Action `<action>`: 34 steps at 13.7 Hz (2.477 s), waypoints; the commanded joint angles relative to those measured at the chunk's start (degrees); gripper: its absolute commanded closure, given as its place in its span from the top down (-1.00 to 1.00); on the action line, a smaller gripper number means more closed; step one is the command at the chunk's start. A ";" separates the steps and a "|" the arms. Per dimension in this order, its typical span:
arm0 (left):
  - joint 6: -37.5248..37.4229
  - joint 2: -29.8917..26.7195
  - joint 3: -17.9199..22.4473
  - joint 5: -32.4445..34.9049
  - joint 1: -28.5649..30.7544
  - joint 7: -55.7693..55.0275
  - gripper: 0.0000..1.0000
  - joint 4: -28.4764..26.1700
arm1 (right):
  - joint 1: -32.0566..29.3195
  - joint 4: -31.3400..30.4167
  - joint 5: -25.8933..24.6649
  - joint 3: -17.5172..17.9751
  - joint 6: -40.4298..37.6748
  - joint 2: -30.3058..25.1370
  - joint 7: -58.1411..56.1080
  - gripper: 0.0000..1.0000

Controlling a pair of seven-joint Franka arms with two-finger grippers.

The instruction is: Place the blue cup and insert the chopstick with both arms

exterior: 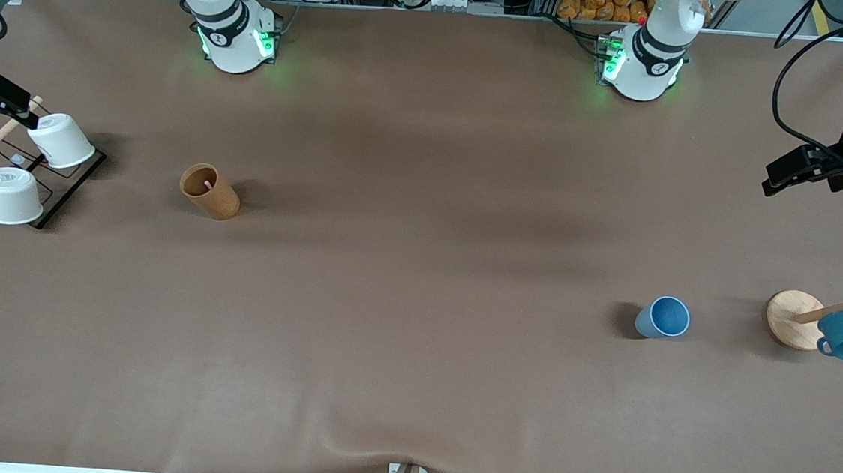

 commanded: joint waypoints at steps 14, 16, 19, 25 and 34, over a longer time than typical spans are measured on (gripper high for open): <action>32.68 15.42 0.43 -0.03 3.13 1.19 1.00 -15.77 | 0.44 0.82 0.77 0.28 0.02 0.70 5.48 1.00; 36.22 17.96 0.51 -0.03 3.05 1.19 1.00 -16.41 | 1.13 0.82 0.77 0.28 0.02 0.96 5.48 1.00; 39.74 20.60 0.43 -0.03 2.87 1.19 1.00 -16.06 | 5.26 0.82 0.77 0.28 -0.07 2.71 5.39 1.00; 45.46 25.53 0.25 -0.12 2.78 1.10 0.78 -16.14 | 11.86 0.82 0.59 0.27 -1.03 8.95 5.39 1.00; 48.63 28.53 -0.27 -0.03 2.17 1.10 -1.00 -15.97 | 17.49 -0.14 -0.37 0.27 -2.35 15.98 4.43 1.00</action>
